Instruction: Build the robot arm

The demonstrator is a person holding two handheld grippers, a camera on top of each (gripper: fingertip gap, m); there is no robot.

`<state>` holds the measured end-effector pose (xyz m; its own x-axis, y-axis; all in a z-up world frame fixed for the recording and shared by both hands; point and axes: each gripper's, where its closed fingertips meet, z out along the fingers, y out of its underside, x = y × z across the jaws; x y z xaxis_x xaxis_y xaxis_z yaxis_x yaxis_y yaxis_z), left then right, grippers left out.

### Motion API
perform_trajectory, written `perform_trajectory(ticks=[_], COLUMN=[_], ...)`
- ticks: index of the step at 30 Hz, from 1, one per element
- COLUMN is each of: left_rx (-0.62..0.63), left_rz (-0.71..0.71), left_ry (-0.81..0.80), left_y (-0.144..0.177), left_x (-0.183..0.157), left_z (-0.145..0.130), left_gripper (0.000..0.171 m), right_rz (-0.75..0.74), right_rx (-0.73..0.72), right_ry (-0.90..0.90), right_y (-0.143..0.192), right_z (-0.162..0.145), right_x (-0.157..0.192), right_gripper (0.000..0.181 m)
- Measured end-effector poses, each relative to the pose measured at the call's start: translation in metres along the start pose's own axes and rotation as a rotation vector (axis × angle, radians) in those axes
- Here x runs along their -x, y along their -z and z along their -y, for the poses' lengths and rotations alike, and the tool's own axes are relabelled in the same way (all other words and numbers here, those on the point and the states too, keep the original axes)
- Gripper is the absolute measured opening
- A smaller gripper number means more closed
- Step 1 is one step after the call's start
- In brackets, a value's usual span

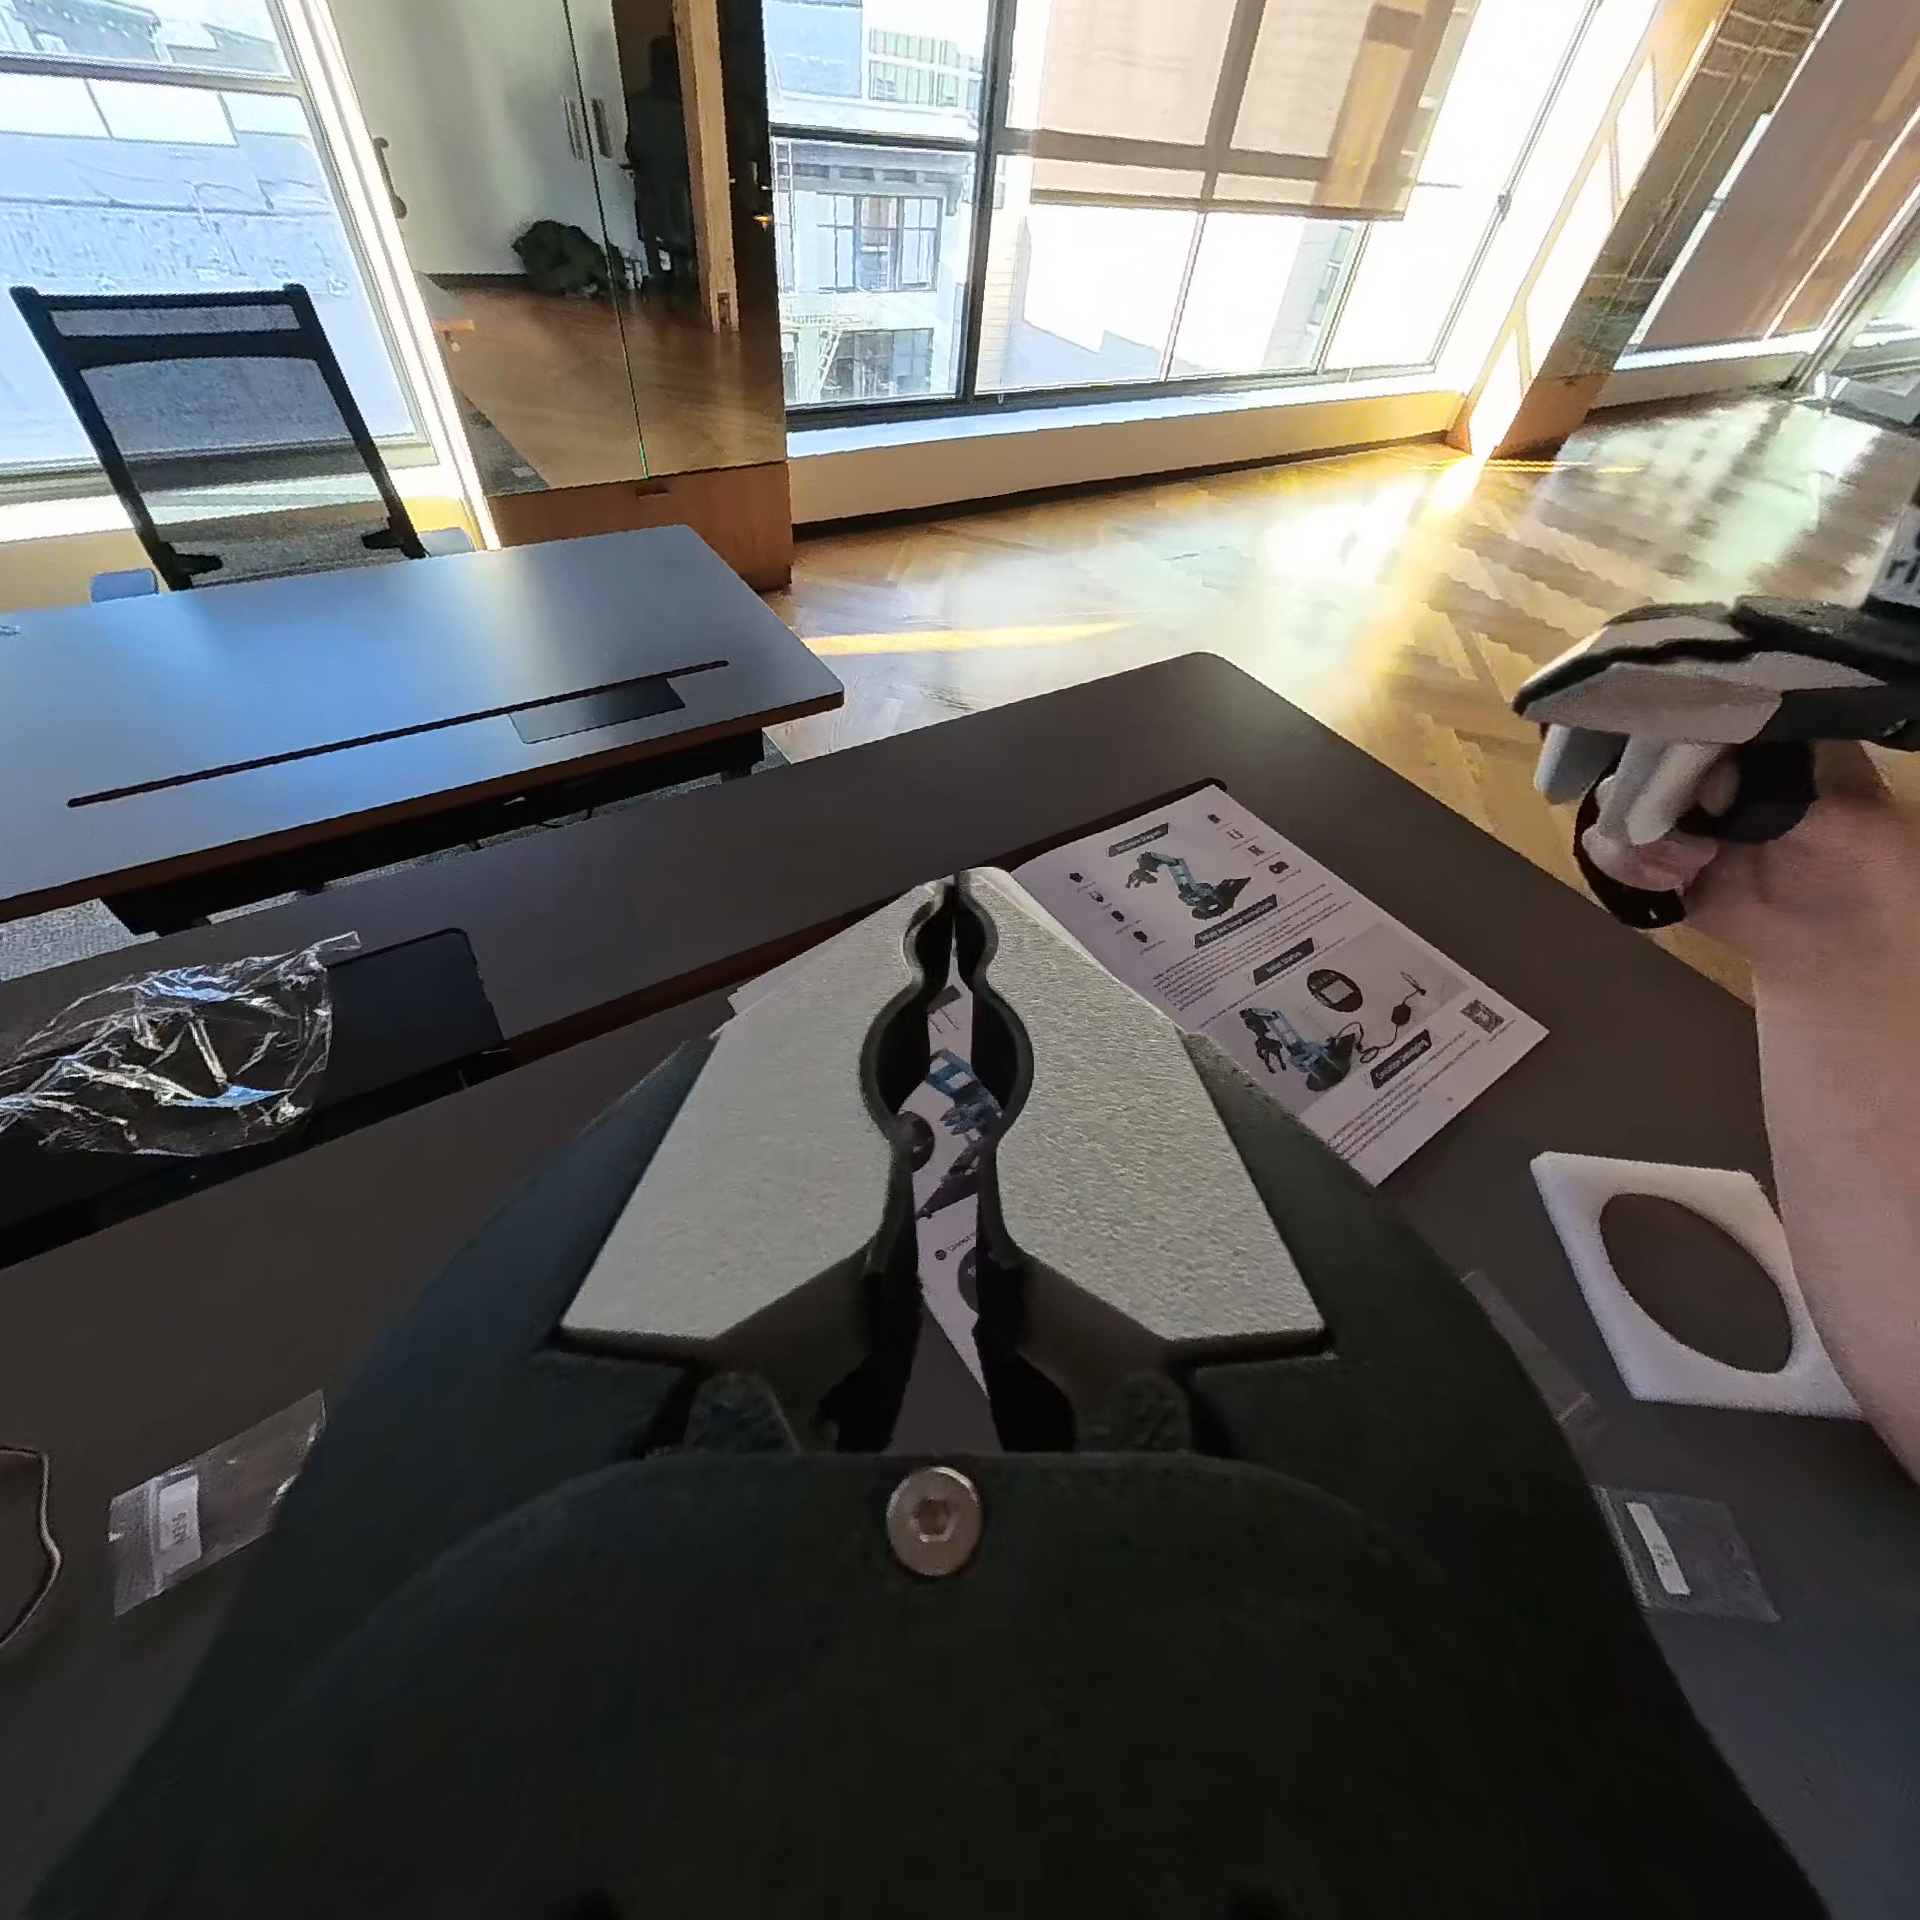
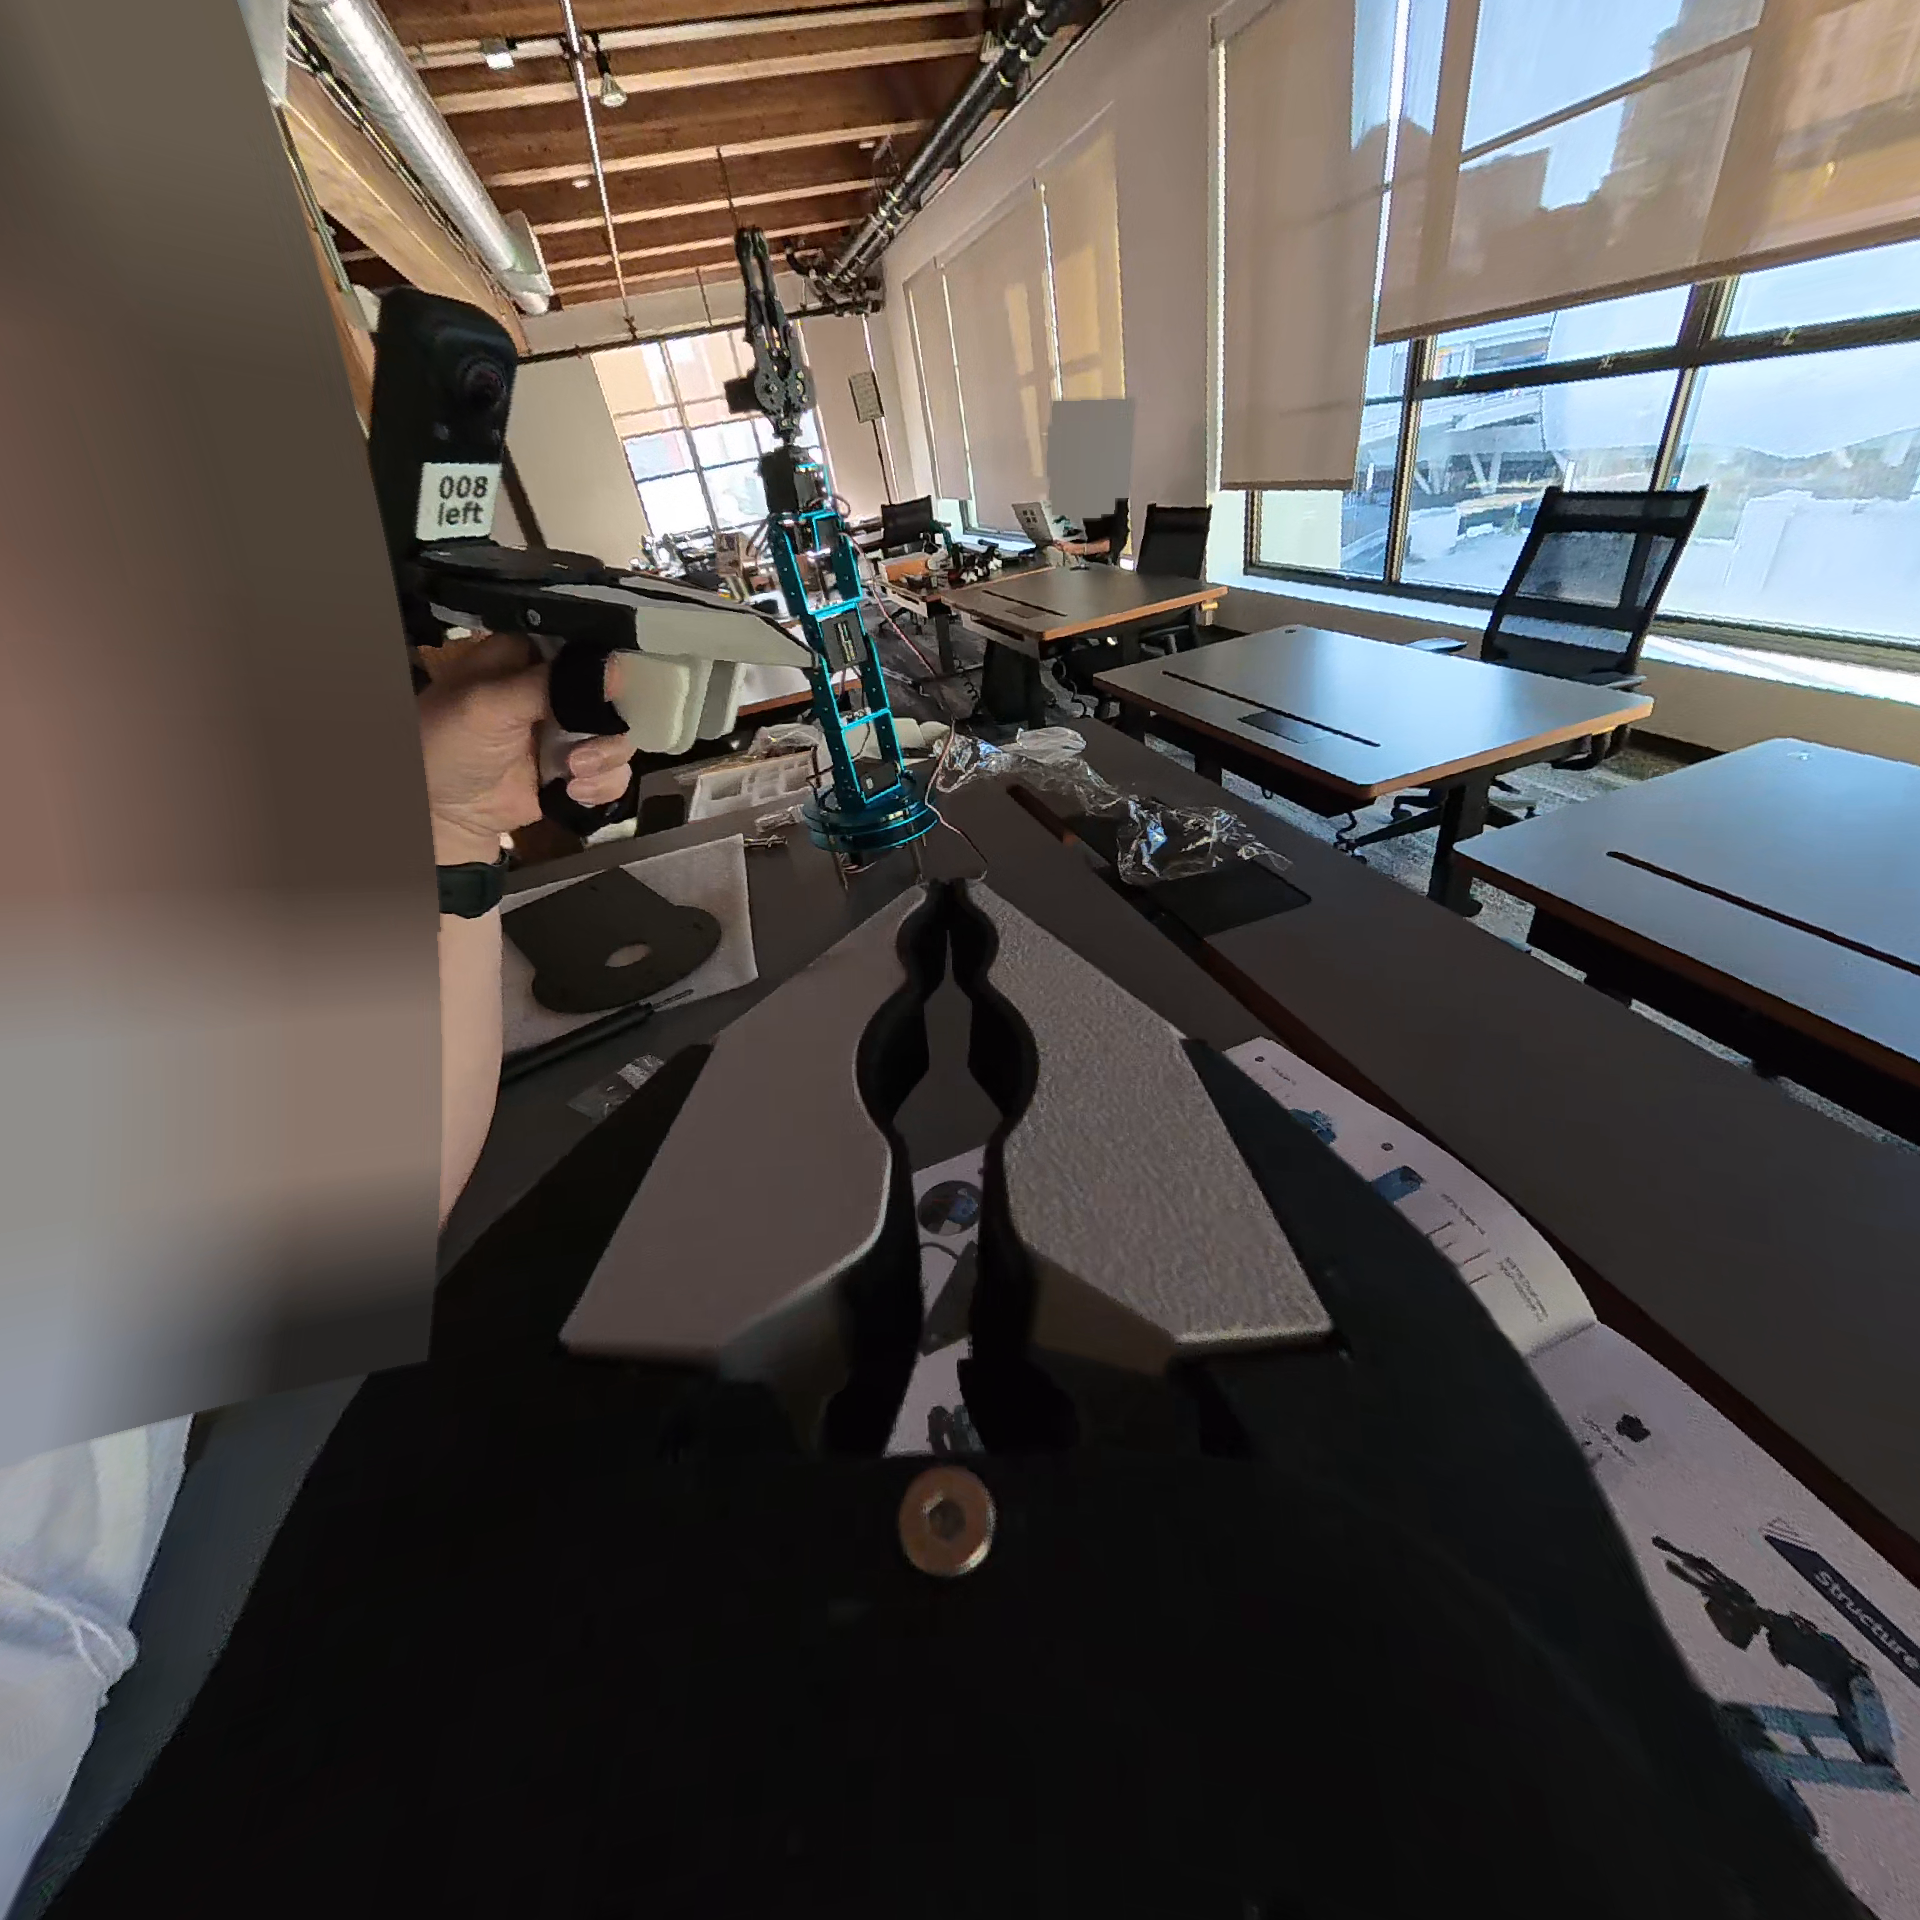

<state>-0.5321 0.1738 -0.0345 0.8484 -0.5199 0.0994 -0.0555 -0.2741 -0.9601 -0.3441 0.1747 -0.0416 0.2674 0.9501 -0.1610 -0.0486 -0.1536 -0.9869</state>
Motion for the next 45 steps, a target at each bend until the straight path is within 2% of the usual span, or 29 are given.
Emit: perform_trajectory(ticks=[3,7,9,10,11,12,13,18,20,21,25,27,29,33,34,36,39,41,43,45], left_rx=[-0.003,-0.029,-0.036,-0.039,-0.042,-0.044,-0.045,-0.075,-0.071,-0.07,-0.082,-0.087,-0.077,-0.082,-0.08,-0.071,-0.06,-0.061,-0.049,0.005], left_rz=[-0.019,-0.026,-0.004,0.009,0.018,0.013,-0.006,-0.015,0.006,0.0,-0.015,0.016,0.007,-0.015,-0.006,-0.001,-0.024,-0.01,0.024,0.055], left_ry=[0.009,0.023,0.02,0.017,0.01,0.001,-0.009,0.003,0.007,0.004,0.012,0.015,0.004,0.002,-0.002,-0.013,-0.008,-0.007,-0.004,0.0], left_y=[0.001,0.002,0.003,0.003,0.003,0.003,0.003,0.006,0.006,0.006,0.008,0.007,0.007,0.006,0.006,0.006,0.005,0.004,0.003,-0.001], left_x=[-0.002,-0.003,0.0,0.001,0.002,0.001,-0.003,-0.004,0.0,-0.001,-0.003,0.002,0.0,-0.004,-0.003,-0.002,-0.006,-0.004,0.002,0.007], left_z=[0.001,0.004,0.005,0.006,0.007,0.007,0.007,0.012,0.011,0.011,0.012,0.013,0.011,0.012,0.012,0.011,0.009,0.009,0.007,-0.002], left_gripper=[0.0,0.0,0.012,0.018,0.017,0.003,0.0,0.0,0.009,0.0,0.0,0.016,0.0,0.0,0.006,0.0,0.0,0.0,0.013,0.026], right_rz=[-0.037,-0.04,-0.049,-0.044,-0.045,-0.058,-0.058,-0.051,-0.053,-0.059,-0.091,-0.075,-0.064,-0.096,-0.094,-0.101,-0.174,-0.278,-0.402,-0.557], right_rx=[-0.001,-0.089,-0.133,-0.141,-0.152,-0.172,-0.177,-0.169,-0.171,-0.158,-0.171,-0.192,-0.182,-0.218,-0.217,-0.197,-0.188,-0.137,-0.02,0.144], right_ry=[0.027,0.011,0.011,0.008,0.011,0.018,0.023,0.02,0.02,0.018,0.036,0.033,0.023,0.016,0.017,0.022,0.017,0.045,0.067,0.089], right_y=[0.002,0.008,0.011,0.013,0.015,0.016,0.017,0.014,0.014,0.014,0.016,0.017,0.017,0.02,0.021,0.021,0.023,0.023,0.021,0.024], right_z=[0.003,0.017,0.024,0.025,0.027,0.03,0.031,0.029,0.028,0.027,0.03,0.033,0.031,0.036,0.036,0.033,0.031,0.023,0.005,-0.021], right_x=[-0.003,-0.003,-0.005,-0.005,-0.004,-0.006,-0.005,-0.005,-0.005,-0.006,-0.009,-0.006,-0.006,-0.012,-0.012,-0.012,-0.025,-0.04,-0.06,-0.085], right_gripper=[0.0,0.0,0.008,0.003,0.0,0.0,0.0,0.0,0.0,0.0,0.0,0.0,0.0,0.005,0.0,0.0,0.0,0.004,0.02,0.026])
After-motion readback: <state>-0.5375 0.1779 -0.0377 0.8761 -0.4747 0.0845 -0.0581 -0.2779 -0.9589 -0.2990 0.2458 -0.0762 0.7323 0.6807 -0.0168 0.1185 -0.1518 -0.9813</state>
